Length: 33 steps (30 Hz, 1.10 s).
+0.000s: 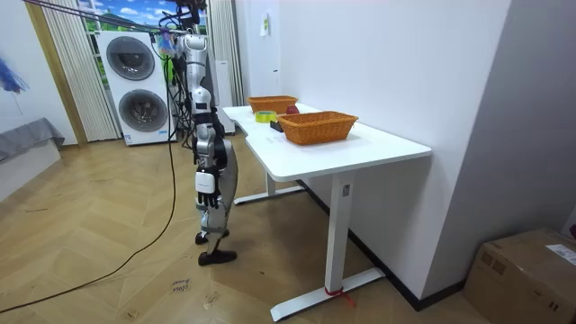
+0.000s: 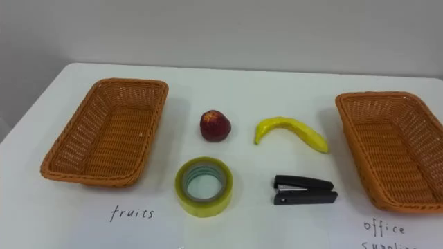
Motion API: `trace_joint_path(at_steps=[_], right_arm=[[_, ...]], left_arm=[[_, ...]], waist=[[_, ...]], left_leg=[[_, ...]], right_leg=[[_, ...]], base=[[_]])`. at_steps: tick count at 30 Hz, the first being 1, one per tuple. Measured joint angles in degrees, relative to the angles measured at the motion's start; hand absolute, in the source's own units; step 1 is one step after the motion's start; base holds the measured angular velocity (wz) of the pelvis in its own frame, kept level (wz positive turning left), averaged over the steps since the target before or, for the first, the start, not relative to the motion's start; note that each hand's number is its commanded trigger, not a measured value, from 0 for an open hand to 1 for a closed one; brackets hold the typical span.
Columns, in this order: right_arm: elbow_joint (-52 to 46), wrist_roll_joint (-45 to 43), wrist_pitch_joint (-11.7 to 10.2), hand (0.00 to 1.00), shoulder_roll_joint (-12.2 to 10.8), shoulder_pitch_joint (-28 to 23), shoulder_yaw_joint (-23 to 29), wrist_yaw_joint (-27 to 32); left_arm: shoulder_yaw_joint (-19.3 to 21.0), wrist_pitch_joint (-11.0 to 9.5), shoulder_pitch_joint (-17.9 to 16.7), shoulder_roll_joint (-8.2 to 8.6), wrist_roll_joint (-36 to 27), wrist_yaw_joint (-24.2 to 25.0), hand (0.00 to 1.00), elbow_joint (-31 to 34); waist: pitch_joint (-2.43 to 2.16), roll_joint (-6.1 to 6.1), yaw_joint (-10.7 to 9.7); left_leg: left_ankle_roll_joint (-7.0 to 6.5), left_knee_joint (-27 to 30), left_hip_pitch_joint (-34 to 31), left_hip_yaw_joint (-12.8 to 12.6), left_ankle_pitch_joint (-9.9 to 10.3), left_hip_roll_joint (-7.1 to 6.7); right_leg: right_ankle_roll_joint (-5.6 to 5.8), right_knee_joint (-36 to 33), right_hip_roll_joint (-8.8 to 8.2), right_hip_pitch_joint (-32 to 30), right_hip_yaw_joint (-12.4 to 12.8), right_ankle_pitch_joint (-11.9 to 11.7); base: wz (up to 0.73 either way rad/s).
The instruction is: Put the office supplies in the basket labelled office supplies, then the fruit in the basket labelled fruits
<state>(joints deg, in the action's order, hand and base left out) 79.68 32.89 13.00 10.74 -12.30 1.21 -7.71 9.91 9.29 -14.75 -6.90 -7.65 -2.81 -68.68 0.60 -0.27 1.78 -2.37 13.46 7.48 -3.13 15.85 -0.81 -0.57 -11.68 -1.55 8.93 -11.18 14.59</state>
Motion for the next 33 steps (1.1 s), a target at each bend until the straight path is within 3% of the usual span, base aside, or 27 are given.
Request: trace_joint_path(at_steps=[13, 33], right_arm=[[0.0, -5.3, -0.5, 0.00, 0.0, 1.8, 0.0, 1.8], [-1.9, -6.0, -2.0, 0.00, -0.3, 1.9, 0.3, 3.4]], left_arm=[[-0.1, 0.8, 0.6, -0.21, 3.3, 0.6, 0.00, 0.0], [-0.2, 2.3, 0.4, -0.21, 6.1, 1.7, 0.00, -0.1]], waist=[[-0.01, -0.17, -0.1], [-0.12, -0.14, -0.7]], left_leg=[[0.00, -0.1, 0.0, -0.7, 0.0, 0.01], [0.00, -0.1, 0.1, -1.5, 0.0, 0.12]], right_leg=[[0.02, 0.0, 0.12, -0.3, 1.0, 0.0], [0.03, -0.1, 0.56, -0.6, 2.0, 0.0]], base=[[-0.01], [-0.01]])
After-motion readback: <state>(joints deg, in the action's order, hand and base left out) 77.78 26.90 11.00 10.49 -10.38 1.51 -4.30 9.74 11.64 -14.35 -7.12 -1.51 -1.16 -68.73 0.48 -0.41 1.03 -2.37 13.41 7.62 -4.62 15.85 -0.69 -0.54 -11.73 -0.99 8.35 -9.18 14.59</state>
